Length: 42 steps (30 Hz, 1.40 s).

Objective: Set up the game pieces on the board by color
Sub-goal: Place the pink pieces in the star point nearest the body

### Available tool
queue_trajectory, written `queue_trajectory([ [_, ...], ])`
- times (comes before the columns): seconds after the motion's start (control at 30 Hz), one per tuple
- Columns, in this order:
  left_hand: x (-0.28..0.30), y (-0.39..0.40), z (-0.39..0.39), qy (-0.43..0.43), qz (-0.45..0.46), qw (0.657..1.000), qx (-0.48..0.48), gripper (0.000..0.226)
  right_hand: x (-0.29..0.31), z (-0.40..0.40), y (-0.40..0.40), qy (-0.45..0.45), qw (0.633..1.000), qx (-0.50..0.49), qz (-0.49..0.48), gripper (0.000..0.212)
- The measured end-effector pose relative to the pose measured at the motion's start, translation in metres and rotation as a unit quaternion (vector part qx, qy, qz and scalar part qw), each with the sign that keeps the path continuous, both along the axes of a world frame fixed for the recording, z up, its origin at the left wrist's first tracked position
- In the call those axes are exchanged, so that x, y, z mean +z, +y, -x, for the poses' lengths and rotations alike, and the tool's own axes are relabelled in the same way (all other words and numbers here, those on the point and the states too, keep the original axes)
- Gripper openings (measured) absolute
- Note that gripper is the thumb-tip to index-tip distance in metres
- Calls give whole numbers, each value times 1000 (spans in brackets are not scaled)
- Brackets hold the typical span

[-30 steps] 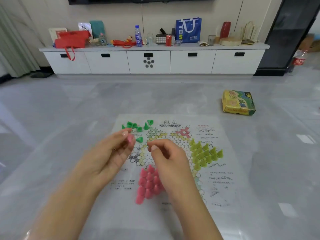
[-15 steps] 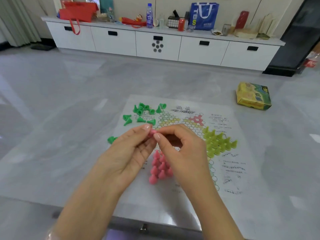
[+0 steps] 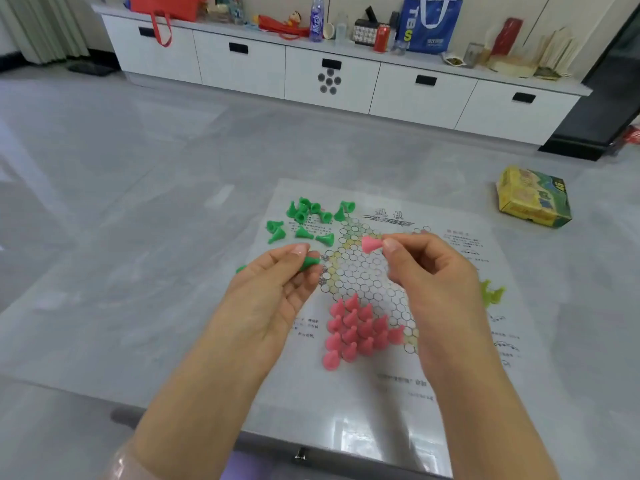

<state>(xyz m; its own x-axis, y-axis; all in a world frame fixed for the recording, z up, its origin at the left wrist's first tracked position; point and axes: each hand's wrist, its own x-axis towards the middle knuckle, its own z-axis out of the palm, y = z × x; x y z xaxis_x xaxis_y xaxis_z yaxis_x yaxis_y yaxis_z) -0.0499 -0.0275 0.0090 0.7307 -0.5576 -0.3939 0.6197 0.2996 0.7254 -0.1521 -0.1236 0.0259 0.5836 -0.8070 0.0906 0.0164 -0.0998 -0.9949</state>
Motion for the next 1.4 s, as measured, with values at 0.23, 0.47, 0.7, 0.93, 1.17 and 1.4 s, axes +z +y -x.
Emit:
queue_trajectory([
  [0.23, -5, 2, -11, -27, -24, 999, 18, 16, -23, -3, -16, 127, 990, -5, -53, 6],
  [0.47, -2, 4, -12, 24, 2, 999, 37, 19, -23, -12, -15, 192, 981, 23, -29, 12],
  [0.7, 6, 6, -16, 42, 34, 997, 47, 21, -7, -17, -29, 245, 965, 70, 54, 11],
  [0.93, 2, 4, -18, 54, 41, 997, 45, 22, -24, -25, -26, 261, 963, 64, -12, 13],
  [1.17, 3, 7, -20, 56, 45, 997, 38, 21, -22, -29, -21, 276, 953, 99, -78, 17],
  [1.4, 4, 7, -20, 63, 50, 996, 41, 19, -21, -30, -18, 288, 946, 119, -92, 9],
])
